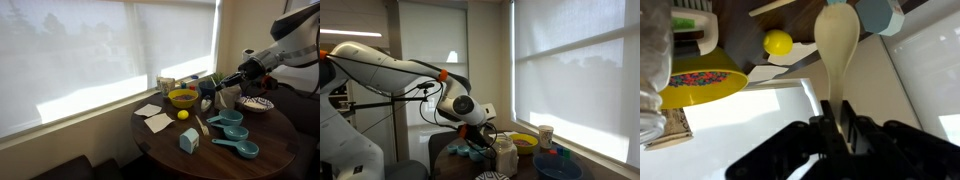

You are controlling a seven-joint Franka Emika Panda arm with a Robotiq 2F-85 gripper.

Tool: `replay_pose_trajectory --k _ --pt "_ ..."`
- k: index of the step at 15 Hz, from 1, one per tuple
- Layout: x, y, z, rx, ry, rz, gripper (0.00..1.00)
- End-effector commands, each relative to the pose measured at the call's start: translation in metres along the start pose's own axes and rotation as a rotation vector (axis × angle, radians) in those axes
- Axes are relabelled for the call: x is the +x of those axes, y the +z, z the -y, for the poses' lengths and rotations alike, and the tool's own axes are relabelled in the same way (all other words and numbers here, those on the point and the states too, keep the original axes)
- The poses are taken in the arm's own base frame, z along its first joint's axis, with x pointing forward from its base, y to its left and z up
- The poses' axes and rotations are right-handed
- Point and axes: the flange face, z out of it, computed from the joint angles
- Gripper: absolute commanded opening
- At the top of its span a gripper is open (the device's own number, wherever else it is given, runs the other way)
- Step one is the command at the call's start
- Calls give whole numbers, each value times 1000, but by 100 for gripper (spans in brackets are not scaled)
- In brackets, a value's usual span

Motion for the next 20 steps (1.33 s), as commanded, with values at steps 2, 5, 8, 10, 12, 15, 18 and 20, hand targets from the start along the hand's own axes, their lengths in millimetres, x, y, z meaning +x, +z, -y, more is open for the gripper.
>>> replay_pose_trajectory --k 2,5,8,10,12,15,18,20 --pt "-10 -9 0 61 5 -57 3" --pt "-13 -12 -5 67 22 -50 3" --pt "-14 -13 -7 72 31 -43 3" --pt "-12 -12 -7 36 92 -17 3" --pt "-4 -11 -1 4 140 2 3" --pt "9 -8 8 -84 212 51 3" --pt "19 2 10 -160 293 137 3" --pt "25 2 8 -221 347 198 3"
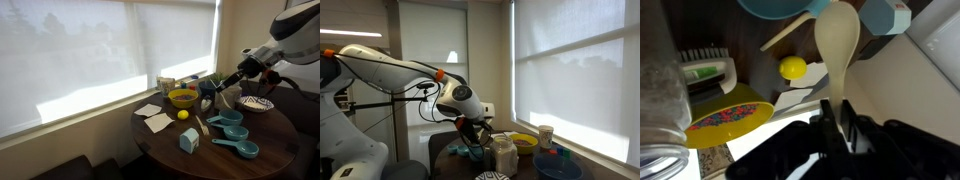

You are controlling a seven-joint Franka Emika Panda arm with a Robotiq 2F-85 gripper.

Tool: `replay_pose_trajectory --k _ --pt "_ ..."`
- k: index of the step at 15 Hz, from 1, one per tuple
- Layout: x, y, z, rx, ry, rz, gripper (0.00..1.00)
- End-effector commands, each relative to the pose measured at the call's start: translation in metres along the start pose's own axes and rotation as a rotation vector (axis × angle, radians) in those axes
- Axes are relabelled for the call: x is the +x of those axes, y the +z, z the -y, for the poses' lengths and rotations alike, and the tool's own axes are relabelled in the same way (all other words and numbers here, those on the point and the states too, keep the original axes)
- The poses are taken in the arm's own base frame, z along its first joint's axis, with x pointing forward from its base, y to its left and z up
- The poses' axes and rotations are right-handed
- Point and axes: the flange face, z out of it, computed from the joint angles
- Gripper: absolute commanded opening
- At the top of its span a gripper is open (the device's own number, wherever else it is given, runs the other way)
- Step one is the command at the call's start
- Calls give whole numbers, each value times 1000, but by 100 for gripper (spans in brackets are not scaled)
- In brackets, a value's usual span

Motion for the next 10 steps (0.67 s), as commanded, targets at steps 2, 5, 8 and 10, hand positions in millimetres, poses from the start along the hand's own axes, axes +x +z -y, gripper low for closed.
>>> replay_pose_trajectory --k 2,5,8,10 --pt "20 -7 -3 -175 128 111 3" --pt "41 -27 2 -284 202 167 3" --pt "64 -42 12 -330 242 212 3" --pt "78 -50 23 -350 258 235 3"
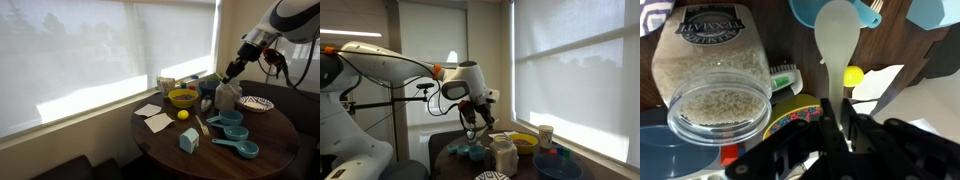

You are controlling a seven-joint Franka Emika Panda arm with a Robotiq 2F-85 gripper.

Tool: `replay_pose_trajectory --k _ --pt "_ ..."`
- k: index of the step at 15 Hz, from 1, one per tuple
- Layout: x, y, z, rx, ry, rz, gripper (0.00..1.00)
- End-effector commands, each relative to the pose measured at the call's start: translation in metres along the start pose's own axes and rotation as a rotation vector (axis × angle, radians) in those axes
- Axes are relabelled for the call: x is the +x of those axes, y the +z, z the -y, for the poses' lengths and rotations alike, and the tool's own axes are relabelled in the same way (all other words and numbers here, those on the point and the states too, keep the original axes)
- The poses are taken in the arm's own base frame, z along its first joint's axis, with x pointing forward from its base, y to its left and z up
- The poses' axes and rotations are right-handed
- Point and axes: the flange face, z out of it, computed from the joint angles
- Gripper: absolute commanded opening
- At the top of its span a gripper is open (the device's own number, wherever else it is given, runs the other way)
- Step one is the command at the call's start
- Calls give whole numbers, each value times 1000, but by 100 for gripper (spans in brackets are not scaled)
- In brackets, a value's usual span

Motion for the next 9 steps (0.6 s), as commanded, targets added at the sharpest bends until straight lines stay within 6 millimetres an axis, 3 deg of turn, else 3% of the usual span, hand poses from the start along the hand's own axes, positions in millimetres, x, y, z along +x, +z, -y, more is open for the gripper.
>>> replay_pose_trajectory --k 1,4,9 --pt "20 -24 12 -39 53 40 3" --pt "32 -37 3 -89 123 4 3" --pt "42 -43 -28 -150 249 -36 3"
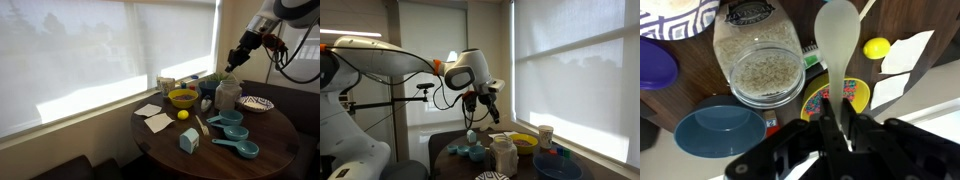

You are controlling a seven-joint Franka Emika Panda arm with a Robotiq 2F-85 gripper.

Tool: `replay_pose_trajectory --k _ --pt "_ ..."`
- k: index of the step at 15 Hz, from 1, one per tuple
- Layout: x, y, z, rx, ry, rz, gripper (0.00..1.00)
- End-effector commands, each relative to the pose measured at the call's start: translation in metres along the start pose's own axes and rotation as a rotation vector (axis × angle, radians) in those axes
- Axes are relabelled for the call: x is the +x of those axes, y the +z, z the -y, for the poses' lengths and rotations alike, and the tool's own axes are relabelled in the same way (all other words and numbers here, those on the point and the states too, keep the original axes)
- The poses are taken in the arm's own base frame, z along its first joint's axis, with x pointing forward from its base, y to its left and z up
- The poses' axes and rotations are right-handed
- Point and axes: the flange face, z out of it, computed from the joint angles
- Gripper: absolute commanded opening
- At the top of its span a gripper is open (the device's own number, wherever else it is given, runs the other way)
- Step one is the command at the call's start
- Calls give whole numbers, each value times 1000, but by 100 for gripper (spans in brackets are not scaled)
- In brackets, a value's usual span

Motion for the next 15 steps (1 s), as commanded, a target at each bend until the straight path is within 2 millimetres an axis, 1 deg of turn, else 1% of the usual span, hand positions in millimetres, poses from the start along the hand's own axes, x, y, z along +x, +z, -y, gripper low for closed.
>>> replay_pose_trajectory --k 1,3,5,6,10,11,15 --pt "17 -1 -14 -40 92 -30 3" --pt "22 -2 -21 -64 138 -76 3" --pt "25 2 -22 -57 177 -104 3" --pt "19 0 -23 -47 138 -78 13" --pt "22 4 -24 -47 162 -89 13" --pt "20 5 -21 -59 141 -97 3" --pt "23 6 -28 -155 99 -213 3"
